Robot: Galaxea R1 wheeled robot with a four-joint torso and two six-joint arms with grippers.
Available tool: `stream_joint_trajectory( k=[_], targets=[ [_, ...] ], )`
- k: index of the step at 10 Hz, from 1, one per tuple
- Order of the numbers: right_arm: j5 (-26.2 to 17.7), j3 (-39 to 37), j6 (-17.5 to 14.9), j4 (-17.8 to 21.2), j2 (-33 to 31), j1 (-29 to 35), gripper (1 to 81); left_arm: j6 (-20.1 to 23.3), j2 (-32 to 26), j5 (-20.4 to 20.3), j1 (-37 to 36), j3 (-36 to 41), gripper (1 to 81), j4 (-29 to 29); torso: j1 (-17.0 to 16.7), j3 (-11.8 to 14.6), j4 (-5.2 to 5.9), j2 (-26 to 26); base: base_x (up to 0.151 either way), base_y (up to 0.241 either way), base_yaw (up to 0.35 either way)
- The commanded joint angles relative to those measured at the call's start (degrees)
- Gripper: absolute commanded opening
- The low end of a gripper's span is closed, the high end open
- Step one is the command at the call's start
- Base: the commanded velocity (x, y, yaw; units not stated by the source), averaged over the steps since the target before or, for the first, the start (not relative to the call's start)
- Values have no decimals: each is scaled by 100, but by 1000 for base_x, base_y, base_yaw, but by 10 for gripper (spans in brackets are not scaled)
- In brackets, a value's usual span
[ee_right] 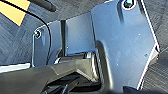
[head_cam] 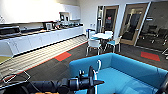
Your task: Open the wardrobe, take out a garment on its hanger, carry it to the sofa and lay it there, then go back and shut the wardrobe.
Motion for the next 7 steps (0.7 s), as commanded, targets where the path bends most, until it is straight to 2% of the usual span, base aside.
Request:
stream_joint_trajectory(
  k=[1,4,6,7],
  targets=[
    [-281,34,0,-11,30,167,811,40,25,-230,-836,285,10,154,0,0,0,0,72,0,0],
    [-281,34,-9,-19,30,167,811,49,69,-222,-835,285,10,154,-11,0,0,-2,82,0,0],
    [-281,34,0,-19,30,168,811,49,78,-212,-835,285,10,154,-6,-234,0,0,88,0,0],
    [-281,34,-9,-19,21,167,811,41,95,-204,-835,276,10,154,-6,-459,0,0,89,0,0]
  ],
)
